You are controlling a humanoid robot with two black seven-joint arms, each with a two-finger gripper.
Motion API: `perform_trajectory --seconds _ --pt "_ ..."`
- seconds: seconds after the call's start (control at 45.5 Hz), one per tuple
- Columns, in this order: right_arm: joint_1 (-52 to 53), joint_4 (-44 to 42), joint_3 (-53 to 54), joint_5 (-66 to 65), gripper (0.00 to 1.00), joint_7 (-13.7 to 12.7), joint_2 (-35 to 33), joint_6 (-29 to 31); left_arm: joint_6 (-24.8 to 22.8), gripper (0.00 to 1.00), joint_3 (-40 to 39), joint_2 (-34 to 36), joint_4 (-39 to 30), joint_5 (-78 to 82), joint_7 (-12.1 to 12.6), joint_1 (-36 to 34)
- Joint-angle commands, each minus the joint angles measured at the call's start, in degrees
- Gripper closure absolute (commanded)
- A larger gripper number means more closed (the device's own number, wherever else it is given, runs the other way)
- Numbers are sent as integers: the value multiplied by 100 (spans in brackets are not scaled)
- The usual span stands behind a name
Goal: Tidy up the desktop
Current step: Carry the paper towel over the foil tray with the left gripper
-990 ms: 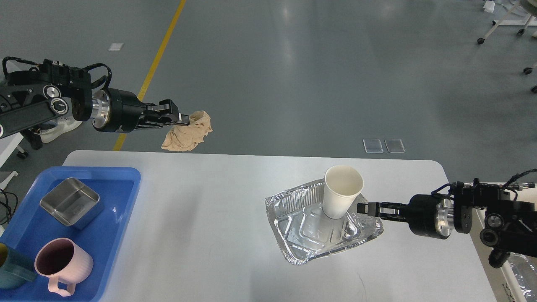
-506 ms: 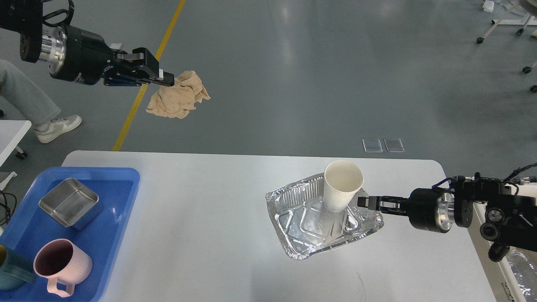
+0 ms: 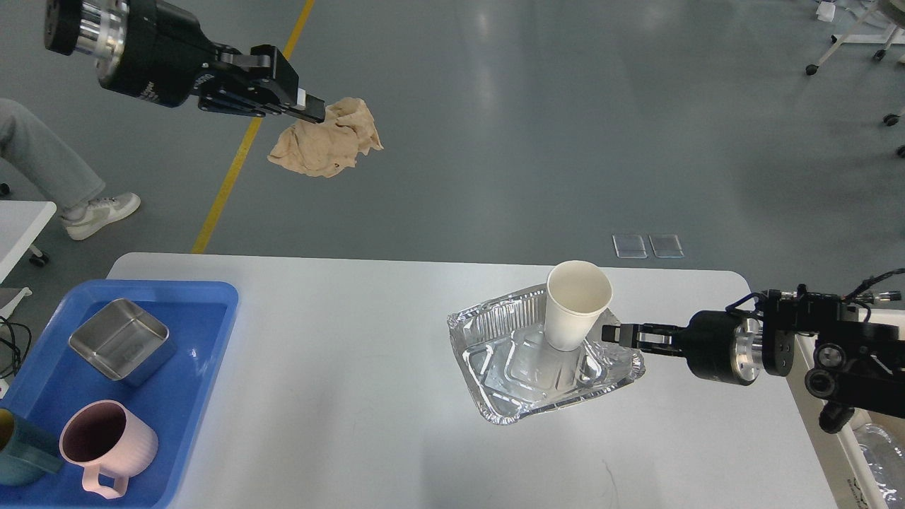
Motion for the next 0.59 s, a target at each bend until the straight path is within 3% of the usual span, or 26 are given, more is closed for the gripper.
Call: perform_trajectory --seconds 0.0,0.264,0.572 --pt "69 -29 -11 127 100 0 65 6 59 100 -6 -487 37 -97 0 69" --pt "104 -161 -20 179 100 0 144 15 209 100 3 -1718 55 -176 9 131" --pt "113 -389 -20 215 100 0 197 164 191 100 20 -2369 81 -185 9 -150"
